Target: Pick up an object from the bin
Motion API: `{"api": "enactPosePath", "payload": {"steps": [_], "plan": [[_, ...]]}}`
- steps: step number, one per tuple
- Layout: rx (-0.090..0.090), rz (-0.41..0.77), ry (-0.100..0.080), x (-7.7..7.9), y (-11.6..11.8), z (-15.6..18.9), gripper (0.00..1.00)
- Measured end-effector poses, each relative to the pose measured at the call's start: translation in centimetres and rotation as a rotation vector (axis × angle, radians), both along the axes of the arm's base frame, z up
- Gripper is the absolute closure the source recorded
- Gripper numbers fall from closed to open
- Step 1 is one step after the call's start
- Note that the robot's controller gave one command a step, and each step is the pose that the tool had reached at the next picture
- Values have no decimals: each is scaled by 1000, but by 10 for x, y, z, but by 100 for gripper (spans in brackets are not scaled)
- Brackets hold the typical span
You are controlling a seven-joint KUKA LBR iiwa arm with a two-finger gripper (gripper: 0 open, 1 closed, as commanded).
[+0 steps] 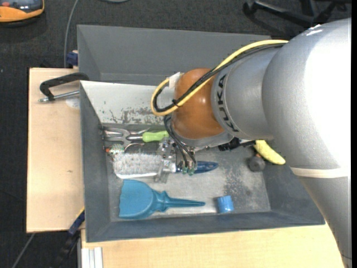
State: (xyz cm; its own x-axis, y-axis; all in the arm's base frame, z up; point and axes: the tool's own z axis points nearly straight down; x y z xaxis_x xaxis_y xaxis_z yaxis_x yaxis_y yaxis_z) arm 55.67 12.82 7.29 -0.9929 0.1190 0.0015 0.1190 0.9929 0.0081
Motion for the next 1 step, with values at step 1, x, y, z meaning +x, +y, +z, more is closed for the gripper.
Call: {"api": "enactPosePath", "payload": {"steps": [1], "plan": [[3, -92, -13, 35, -34, 143, 100]]}}
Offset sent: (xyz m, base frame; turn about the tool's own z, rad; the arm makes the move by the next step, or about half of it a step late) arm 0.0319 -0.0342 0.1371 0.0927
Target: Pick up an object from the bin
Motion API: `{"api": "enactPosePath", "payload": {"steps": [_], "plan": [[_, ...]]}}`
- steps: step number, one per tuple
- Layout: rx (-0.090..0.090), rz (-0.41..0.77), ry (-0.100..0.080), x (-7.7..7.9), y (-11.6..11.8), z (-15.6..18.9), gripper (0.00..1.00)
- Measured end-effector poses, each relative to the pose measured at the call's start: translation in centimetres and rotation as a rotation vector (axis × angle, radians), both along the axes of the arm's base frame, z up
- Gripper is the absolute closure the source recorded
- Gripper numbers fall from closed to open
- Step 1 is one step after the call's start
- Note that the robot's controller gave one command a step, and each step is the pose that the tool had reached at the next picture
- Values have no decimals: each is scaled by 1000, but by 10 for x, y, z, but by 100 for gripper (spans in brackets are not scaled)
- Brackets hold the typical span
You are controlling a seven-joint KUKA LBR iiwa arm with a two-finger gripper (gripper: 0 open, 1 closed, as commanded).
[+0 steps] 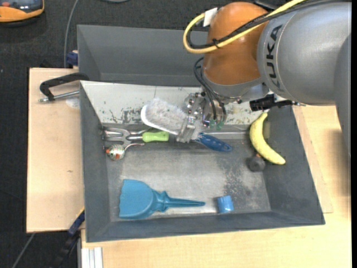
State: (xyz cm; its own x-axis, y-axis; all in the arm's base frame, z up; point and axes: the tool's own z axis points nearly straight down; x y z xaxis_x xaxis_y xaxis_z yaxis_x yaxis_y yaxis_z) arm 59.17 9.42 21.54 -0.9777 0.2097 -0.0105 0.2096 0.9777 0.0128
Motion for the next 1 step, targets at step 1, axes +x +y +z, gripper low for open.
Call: {"api": "enactPosePath", "payload": {"steps": [1], "plan": [[6, -40, -13, 0, 37, 90, 100]]}}
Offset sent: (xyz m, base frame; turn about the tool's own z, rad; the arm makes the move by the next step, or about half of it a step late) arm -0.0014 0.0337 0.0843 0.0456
